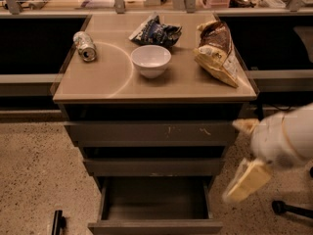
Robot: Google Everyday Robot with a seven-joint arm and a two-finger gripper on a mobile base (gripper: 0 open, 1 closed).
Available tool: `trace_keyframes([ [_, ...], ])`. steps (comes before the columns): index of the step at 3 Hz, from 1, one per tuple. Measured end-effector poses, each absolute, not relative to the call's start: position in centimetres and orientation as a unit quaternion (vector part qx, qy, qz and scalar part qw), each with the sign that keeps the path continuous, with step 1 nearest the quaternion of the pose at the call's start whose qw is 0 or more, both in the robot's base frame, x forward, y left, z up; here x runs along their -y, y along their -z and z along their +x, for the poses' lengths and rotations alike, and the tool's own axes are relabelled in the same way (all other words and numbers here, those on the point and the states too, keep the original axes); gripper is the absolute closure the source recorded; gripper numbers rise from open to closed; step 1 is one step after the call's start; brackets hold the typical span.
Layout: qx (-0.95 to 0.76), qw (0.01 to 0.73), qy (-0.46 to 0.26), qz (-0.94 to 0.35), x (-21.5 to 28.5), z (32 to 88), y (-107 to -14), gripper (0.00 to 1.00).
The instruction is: Close bottom drawer
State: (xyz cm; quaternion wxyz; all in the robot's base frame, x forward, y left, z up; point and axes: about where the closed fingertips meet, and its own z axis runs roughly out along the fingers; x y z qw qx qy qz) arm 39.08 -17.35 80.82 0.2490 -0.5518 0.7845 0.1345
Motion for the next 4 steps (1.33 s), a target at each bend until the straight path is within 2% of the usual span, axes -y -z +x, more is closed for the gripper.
trace_keyframes([
  [1,-0.785,0.254,-0.233,-0.514,13.2,37.3,-70.3,0.00],
  [2,-0.797,0.251,-0.261,-0.483,10.9,37.5,-62.8,0.00],
  [3,-0.805,0.277,-0.241,-0.466,11.3,39.5,-62.0,0.18],
  [4,-0.805,0.277,-0.239,-0.466,11.3,39.5,-62.1,0.41],
])
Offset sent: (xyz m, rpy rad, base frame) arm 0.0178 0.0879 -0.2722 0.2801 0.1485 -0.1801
